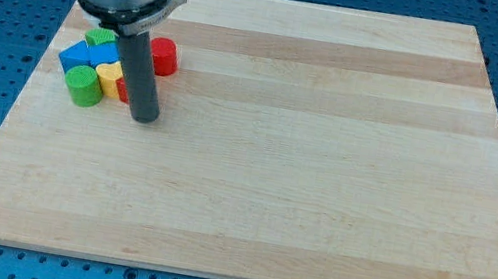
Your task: Separate the red star from the group of blocks
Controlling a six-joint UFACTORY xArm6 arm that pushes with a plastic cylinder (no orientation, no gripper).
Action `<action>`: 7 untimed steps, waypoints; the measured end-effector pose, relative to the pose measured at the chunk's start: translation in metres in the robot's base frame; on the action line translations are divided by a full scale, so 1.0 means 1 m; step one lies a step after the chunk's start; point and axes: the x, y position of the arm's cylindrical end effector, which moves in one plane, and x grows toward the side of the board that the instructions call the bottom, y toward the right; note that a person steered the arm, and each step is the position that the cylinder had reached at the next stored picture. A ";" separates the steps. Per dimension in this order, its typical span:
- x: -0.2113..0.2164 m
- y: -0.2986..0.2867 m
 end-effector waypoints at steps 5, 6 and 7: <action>-0.041 -0.150; -0.050 -0.117; -0.050 -0.077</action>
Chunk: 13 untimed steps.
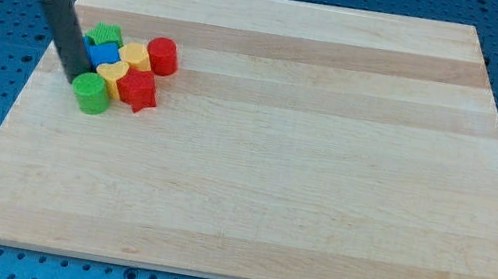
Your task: Separate the red star from the group of blocks
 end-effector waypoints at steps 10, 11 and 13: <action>0.093 0.195; 0.094 0.219; 0.074 0.282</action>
